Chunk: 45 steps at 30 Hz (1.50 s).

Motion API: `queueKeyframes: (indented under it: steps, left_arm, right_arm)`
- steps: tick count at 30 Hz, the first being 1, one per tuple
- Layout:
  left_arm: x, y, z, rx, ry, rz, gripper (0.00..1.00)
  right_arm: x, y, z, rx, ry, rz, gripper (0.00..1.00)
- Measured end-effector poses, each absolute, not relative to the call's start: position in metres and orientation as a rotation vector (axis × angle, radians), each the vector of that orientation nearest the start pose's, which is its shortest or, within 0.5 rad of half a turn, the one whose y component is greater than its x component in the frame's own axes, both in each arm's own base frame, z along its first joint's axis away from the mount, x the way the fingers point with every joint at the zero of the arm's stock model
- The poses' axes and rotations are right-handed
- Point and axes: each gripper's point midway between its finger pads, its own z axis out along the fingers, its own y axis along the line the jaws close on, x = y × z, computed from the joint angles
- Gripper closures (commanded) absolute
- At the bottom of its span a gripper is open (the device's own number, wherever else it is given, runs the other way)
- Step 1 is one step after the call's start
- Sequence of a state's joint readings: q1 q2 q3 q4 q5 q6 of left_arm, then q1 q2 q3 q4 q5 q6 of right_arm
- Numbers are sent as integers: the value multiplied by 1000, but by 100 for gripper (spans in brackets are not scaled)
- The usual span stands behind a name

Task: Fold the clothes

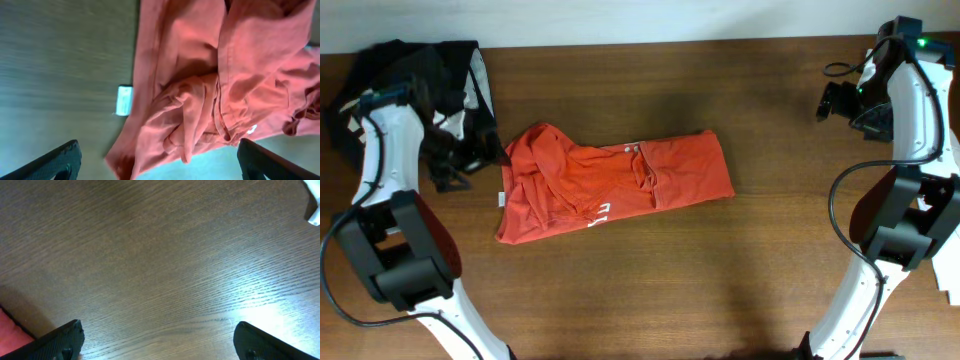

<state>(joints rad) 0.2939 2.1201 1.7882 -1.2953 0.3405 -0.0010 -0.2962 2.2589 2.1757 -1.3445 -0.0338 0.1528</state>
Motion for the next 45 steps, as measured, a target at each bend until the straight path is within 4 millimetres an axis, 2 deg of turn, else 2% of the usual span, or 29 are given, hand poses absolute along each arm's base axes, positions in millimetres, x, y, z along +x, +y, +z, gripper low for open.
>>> queueKeyframes:
  steps: [4,7,10,14,15,16,17,18,19,22,25,26,27,29,31,33,35,39,43,44,45]
  left_arm:
    - [381,48,40,-437,3061,-670,1]
    - [375,37,20,-410,3036,-755,1]
    - [379,23,21,-385,2967,-876,1]
    - [393,-9,22,-263,2902,-922,2]
    - [396,-20,23,-232,2895,-925,16]
    - [398,-27,22,-209,2892,-929,35]
    - [400,-33,21,-189,2890,-921,56]
    - [399,-37,17,-197,2903,-901,83]
    - [397,-37,12,-233,2925,-874,97]
    - [395,-27,2,-361,2972,-779,99]
    - [386,-14,3,-503,3055,-634,99]
    - [383,2,12,-550,3112,-490,99]
    - [389,13,25,-566,3124,-387,99]
    - [399,25,56,-575,3121,-279,99]
    - [420,32,100,-544,3052,-191,99]
    - [425,25,127,-483,3038,-98,99]
    - [428,-4,143,-376,3030,-41,99]
    - [424,-90,145,-114,3030,-46,99]
    - [419,-177,143,162,2959,-99,99]
    - [416,-197,136,225,2954,-105,95]
    - [415,-210,127,264,2956,-106,78]
  right_arm:
    - [453,-132,114,664,2920,35,1]
    - [453,-132,113,664,2923,36,1]
    - [452,-132,113,664,2924,35,1]
    - [453,-132,113,665,2924,35,1]
    - [452,-132,113,665,2924,35,1]
    - [453,-132,113,665,2924,35,1]
    - [452,-132,113,664,2924,35,1]
    - [453,-132,113,665,2924,35,1]
    - [453,-132,113,664,2923,35,1]
    - [452,-132,113,665,2924,35,1]
    - [453,-132,113,665,2924,36,1]
    - [453,-132,113,664,2924,35,1]
    - [453,-132,113,664,2923,35,1]
    - [453,-132,113,663,2922,36,1]
    - [453,-132,113,664,2924,36,1]
    - [453,-132,113,665,2924,36,1]
    - [453,-132,113,665,2924,35,1]
    - [452,-132,113,665,2924,35,1]
    - [452,-132,113,665,2924,35,1]
    - [452,-132,113,664,2924,35,1]
    - [452,-132,113,665,2924,35,1]
